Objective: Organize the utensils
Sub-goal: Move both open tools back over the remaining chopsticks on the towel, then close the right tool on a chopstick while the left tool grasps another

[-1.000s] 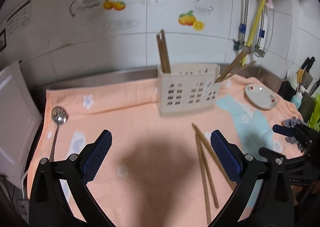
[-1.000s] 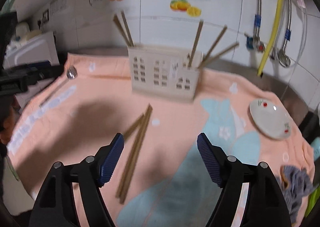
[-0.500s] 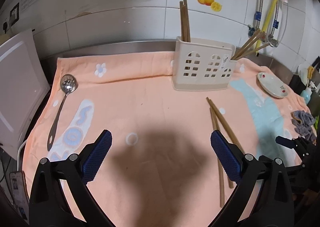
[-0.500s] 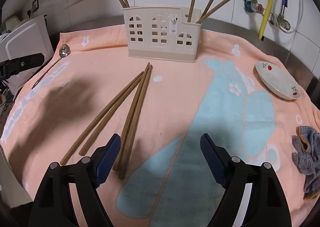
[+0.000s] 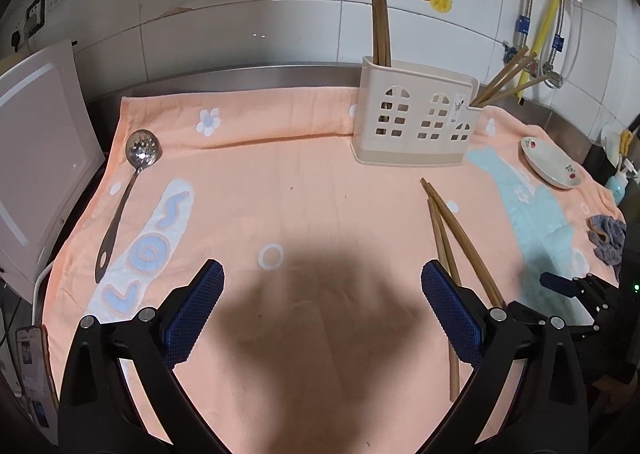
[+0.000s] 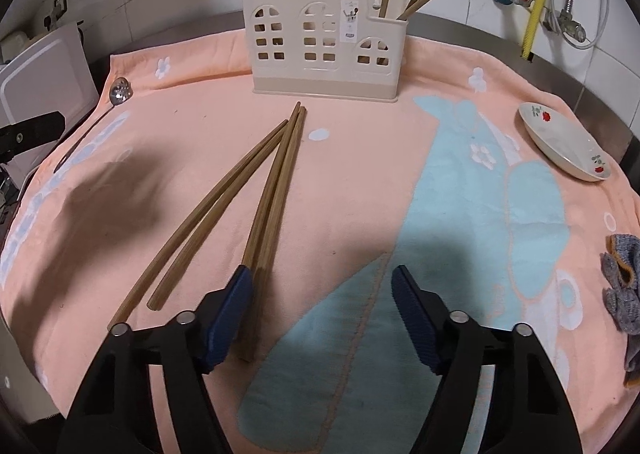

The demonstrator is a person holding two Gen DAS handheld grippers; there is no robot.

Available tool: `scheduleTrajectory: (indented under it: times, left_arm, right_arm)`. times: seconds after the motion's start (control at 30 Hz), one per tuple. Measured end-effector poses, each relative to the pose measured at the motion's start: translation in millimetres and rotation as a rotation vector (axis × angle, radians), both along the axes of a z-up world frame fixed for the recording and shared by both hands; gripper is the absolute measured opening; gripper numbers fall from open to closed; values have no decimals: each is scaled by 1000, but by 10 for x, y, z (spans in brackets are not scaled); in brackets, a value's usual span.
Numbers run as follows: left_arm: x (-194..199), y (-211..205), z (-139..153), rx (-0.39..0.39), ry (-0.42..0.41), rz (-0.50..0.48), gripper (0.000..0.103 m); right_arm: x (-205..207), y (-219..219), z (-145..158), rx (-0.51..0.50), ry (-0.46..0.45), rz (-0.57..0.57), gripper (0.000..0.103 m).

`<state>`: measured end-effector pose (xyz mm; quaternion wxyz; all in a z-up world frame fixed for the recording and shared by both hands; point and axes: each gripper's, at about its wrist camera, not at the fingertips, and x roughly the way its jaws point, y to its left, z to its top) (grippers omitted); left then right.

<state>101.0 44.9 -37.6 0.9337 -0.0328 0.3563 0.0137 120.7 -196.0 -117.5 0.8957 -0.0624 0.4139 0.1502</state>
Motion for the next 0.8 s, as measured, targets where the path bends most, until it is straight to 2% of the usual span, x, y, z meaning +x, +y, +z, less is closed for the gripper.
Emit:
scheduleTrajectory:
  times: [0.23,0.3,0.47,0.57,0.6,0.77,0.8]
  left_arm:
    - [-13,31,-8,-5,1,5,98]
    - [-12,33,-10,-6,1,5,98]
    - [-30,39,-53,-11,10,3,98]
    - [-48,37,-82,-12,16,-4,98]
    - [-57,32,-93,-16,18,-9,98]
    - [-87,-26,-160,-23,33,-35,98]
    - [-92,-46,-179,-23,38,-41,98]
  right_arm:
    - [3,72,-32,2,8,16,54]
    - [-5,108,-50,-4,15,24,46]
    - [-19,166,-81,-24,6,31,40]
    - [-26,168,-82,-34,-5,35,31]
    - [-34,164,-81,-33,-8,35,25]
    - [-67,145,-81,-42,-27,30,16]
    - [-69,130,-81,-42,-30,26,11]
